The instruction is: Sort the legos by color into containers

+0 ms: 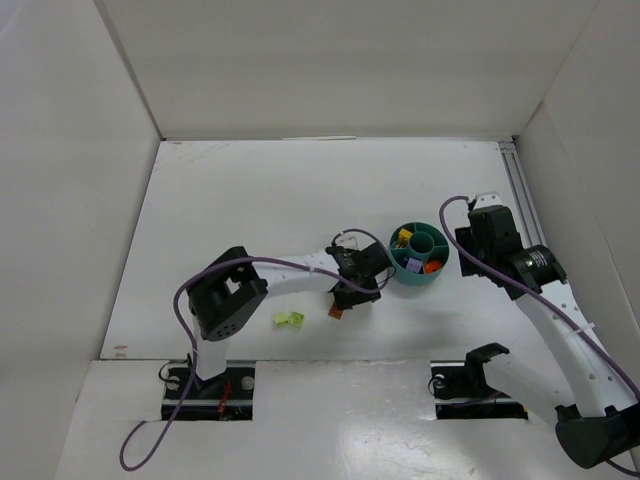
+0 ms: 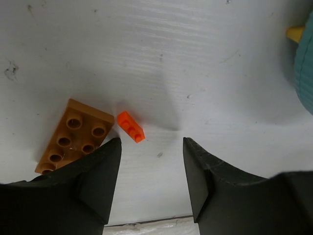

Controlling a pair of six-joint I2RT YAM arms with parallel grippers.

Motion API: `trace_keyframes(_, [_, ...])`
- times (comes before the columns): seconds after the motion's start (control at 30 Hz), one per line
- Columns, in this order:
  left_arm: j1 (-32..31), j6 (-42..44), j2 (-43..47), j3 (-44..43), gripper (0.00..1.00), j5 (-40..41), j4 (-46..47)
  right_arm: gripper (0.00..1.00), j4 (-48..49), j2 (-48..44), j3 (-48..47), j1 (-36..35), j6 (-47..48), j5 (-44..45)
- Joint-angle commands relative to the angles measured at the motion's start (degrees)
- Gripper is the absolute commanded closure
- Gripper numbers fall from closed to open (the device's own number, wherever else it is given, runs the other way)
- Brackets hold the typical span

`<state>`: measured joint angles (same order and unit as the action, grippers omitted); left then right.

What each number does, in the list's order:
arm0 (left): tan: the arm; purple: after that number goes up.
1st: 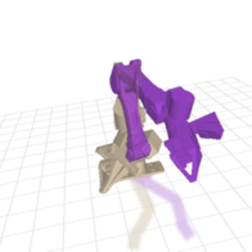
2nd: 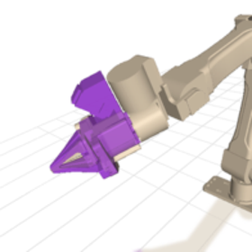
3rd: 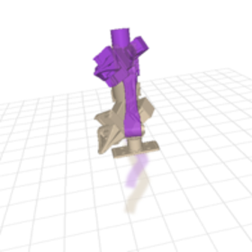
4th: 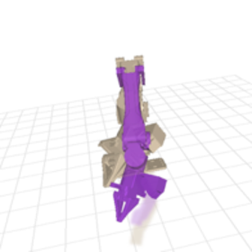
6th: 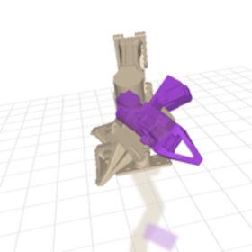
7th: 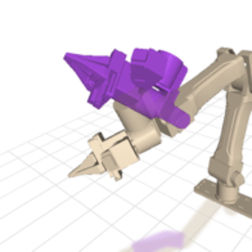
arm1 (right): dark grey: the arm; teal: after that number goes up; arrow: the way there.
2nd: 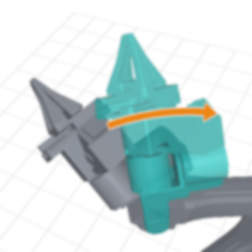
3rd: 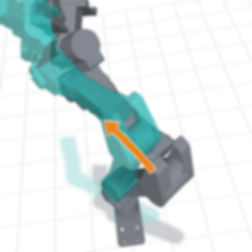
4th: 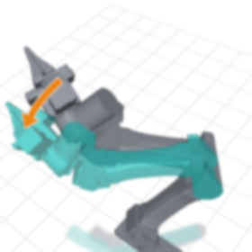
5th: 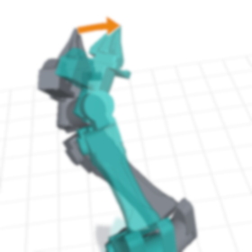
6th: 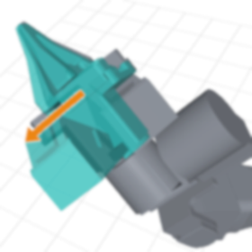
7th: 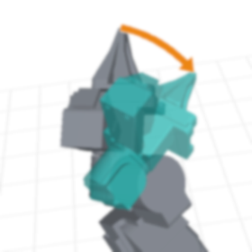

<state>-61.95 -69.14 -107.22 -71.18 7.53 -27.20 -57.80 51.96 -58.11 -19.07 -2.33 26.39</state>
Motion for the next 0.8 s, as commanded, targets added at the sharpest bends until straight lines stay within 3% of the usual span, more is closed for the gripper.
trace_keyframes(0.0, [0.08, -5.12, -1.94, -1.42, 0.50, 2.57, -6.36, 0.36, 2.43, -0.90, 0.54, 0.35, 0.75, -0.64])
trace_keyframes(0.3, [1.84, -7.40, -3.61, -1.33, 0.60, 3.19, -7.33, 0.36, 2.43, -0.90, 0.54, 0.35, 0.75, -0.64])
trace_keyframes(0.6, [3.51, -10.84, -5.37, -1.24, 0.62, 4.86, -11.12, 0.36, 2.43, -0.90, 0.54, 0.35, 0.75, -0.64])
trace_keyframes(0.77, [4.12, -11.36, -6.42, -0.63, 0.71, 4.86, -11.12, 0.36, 2.43, -1.43, 0.54, 0.35, 0.75, -0.64])
